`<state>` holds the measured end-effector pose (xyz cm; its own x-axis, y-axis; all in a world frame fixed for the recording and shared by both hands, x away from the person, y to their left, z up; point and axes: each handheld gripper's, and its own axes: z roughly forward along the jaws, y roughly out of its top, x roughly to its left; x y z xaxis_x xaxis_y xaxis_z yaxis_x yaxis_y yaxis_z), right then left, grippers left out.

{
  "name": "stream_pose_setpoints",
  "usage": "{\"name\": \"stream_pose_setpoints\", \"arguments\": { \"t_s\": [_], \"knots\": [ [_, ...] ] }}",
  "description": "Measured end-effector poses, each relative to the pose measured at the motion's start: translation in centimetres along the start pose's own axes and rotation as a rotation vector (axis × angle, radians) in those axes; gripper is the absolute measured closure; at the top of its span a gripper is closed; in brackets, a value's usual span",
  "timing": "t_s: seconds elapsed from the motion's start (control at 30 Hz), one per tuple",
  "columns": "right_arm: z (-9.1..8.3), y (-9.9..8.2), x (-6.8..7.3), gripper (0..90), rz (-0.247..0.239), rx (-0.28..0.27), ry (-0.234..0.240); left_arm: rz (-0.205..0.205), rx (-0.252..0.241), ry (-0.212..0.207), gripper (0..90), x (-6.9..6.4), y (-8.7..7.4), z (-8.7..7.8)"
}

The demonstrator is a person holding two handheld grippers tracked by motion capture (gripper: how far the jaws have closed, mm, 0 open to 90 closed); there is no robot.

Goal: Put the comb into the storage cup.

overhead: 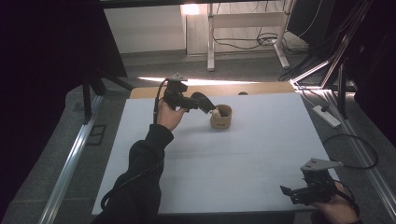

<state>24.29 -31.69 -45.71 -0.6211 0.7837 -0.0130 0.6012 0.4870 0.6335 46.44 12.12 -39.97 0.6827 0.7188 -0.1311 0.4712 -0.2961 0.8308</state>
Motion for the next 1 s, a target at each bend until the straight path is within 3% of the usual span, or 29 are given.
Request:
{"name": "stream_pose_setpoints", "arguments": {
  "t_s": [1.0],
  "knots": [
    [-0.1,0.0,0.1,0.0,0.0,-0.006,-0.001,0.019,-0.006,-0.026,0.0,-0.6,-2.1,-1.5]
  ]
}}
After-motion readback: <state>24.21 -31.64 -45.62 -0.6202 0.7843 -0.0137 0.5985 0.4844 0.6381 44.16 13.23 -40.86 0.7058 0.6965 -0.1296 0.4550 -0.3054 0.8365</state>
